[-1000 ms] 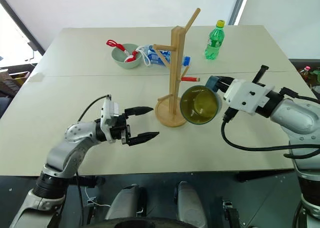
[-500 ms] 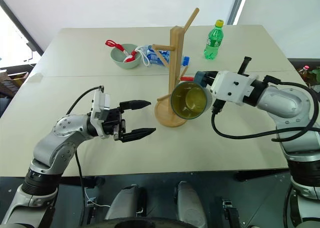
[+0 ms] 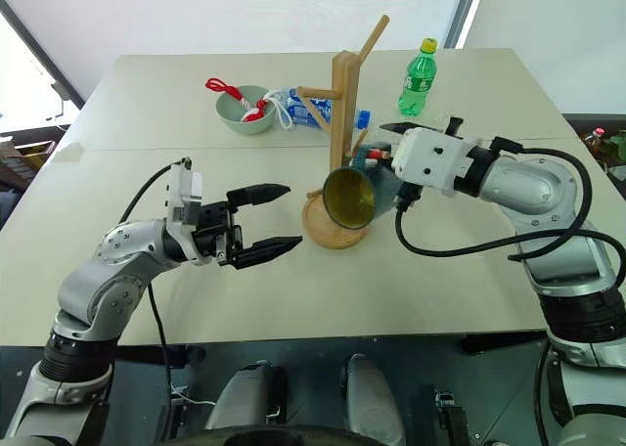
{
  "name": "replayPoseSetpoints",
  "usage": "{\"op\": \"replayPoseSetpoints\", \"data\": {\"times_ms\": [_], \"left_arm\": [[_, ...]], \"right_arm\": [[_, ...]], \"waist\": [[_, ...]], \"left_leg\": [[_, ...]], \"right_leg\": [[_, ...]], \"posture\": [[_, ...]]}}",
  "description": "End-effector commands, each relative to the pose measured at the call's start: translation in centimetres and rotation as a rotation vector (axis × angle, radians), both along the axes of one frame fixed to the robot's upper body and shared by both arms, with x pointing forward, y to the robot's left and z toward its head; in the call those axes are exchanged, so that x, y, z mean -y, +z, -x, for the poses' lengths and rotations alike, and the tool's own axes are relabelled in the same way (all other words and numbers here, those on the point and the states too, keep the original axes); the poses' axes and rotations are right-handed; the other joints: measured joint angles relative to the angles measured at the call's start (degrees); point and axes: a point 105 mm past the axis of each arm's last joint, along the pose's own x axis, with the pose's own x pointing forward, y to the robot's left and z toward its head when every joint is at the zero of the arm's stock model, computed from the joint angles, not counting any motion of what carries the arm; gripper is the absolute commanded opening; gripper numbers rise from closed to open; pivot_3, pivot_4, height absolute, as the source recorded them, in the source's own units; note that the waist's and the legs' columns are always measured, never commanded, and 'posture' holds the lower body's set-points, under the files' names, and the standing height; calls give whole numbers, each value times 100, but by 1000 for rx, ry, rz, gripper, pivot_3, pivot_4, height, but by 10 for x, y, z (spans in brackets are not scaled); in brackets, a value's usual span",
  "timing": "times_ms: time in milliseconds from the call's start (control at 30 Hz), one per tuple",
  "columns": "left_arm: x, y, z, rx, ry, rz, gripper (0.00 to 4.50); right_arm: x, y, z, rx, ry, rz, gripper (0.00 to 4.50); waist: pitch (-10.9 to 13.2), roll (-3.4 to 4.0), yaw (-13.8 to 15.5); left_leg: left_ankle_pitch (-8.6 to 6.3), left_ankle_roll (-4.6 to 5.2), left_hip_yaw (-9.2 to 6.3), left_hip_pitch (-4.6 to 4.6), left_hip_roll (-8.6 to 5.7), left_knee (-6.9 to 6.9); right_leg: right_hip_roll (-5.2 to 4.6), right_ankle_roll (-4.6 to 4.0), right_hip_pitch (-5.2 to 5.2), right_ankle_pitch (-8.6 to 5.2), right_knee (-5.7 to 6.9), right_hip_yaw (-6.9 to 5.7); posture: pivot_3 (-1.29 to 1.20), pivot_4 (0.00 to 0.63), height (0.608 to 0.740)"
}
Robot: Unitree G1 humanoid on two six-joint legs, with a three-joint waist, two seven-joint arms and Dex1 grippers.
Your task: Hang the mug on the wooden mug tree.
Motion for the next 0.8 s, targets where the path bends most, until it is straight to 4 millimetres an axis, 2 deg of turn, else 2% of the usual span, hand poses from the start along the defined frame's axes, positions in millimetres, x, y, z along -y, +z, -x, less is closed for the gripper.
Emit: {"op": "replayPoseSetpoints", "data": {"times_ms": [33,200,333,500,567,667,733,800], "left_arm": [[0,11,3,48,-7,16,4500],[-4,5,-1,24,15,11,4500],[-13,-2,-12,-15,89,21,4500],[-43,-29,-45,-71,395,18,4500],[-55,-43,-54,-91,516,24,4500],[-78,-62,-63,-133,691,64,4500],[-93,-75,-68,-149,813,46,4500],[-99,-81,-69,-158,861,45,4500]], "right_arm": [[8,23,6,92,-17,30,3020],[30,40,20,101,-61,-35,3020],[59,36,29,38,-127,-164,3020],[89,-20,33,-159,-237,-478,3020],[94,-44,32,-199,-282,-626,3020],[99,-68,26,-209,-347,-810,3020],[98,-87,24,-227,-377,-863,3020],[97,-96,23,-231,-391,-884,3020]], "waist": [[0,0,5],[0,0,16],[0,-1,9],[-5,-8,3],[-6,-7,-20],[-6,-5,-29],[-6,-5,-18],[-7,-5,-6]], "left_leg": [[0,0,0,0,0,0],[0,0,0,-2,0,1],[0,0,0,1,0,0],[0,0,-2,9,0,4],[0,0,-2,12,2,4],[0,0,2,15,5,3],[1,-1,-1,16,6,5],[1,-1,-1,17,6,6]], "right_leg": [[0,0,0,0,0,0],[-3,0,1,0,-1,0],[-2,0,6,0,-2,0],[2,0,17,0,0,-1],[5,1,15,1,3,1],[3,1,11,1,14,6],[3,0,10,2,20,5],[2,0,10,2,22,4]], "posture": [[0,150,740],[0,150,740],[0,150,740],[0,150,740],[0,150,740],[0,150,740],[0,150,740],[0,150,740]]}}
